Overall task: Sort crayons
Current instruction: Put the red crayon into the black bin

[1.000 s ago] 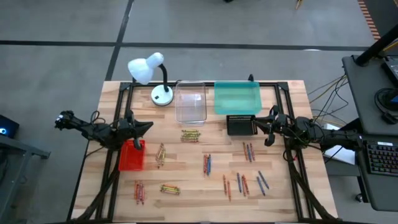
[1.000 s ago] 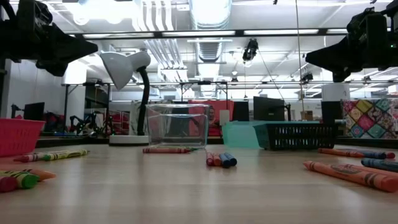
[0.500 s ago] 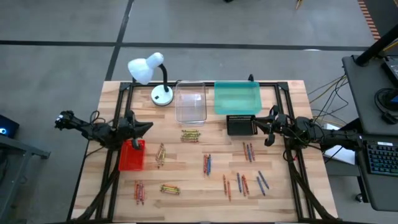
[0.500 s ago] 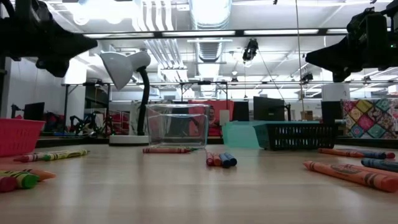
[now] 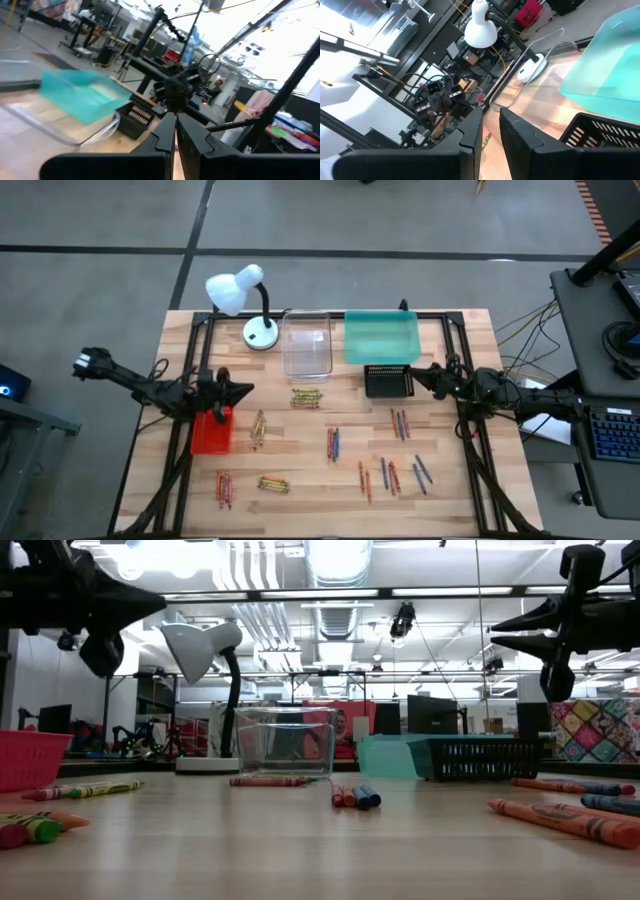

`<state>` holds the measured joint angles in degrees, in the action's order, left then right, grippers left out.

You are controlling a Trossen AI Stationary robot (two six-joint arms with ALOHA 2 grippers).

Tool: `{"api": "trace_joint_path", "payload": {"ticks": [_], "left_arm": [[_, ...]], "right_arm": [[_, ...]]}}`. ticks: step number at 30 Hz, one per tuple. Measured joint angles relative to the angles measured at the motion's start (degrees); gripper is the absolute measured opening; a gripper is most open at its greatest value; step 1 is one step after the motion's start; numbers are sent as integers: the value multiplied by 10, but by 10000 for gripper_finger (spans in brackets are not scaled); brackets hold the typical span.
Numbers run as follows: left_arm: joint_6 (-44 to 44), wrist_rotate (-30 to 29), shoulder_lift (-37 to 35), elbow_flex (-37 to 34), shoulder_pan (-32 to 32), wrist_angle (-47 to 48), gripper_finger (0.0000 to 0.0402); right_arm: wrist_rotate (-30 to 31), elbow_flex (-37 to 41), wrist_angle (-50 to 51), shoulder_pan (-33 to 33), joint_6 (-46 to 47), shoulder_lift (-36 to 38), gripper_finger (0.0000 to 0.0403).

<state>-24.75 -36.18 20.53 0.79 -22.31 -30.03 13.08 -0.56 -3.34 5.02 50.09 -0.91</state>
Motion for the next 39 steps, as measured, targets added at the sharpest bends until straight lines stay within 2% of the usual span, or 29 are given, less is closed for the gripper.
{"api": "trace_joint_path", "payload": {"ticks": [4, 7, 9, 11, 14, 16, 19, 23, 27, 34, 39], "left_arm": [[30, 42, 55, 9, 0, -65, 0], [52, 43, 84, 19, 0, -75, 0], [32, 21, 98, 31, 1, -75, 0], [-24, -15, 110, 47, 1, -75, 0], [-69, -37, 125, 70, 1, -75, 0], [-46, -36, 130, 86, 1, -74, 0], [2, -34, 141, 104, 1, -75, 0], [50, -28, 164, 125, 1, -74, 0], [51, -28, 197, 149, 1, -80, 0], [75, -19, 264, 218, 0, -79, 0], [87, -19, 300, 277, 0, -31, 0]], "right_arm": [[0, 0, 0, 0, 19, 0, 59], [5, 0, -8, 0, 21, 0, 59], [5, 0, -13, 0, 5, 0, 59], [6, 0, -20, 0, -3, -4, 59], [11, 0, -19, 0, -16, -4, 59], [17, -6, -5, 1, -46, -5, 59], [63, -33, 5, 12, -91, -21, 59], [70, -77, 16, 31, -169, -66, 59], [57, -122, 25, 35, -205, -124, 59], [-13, -235, 146, 34, -183, -226, 59], [-20, -301, 262, 34, -131, -288, 59]]}}
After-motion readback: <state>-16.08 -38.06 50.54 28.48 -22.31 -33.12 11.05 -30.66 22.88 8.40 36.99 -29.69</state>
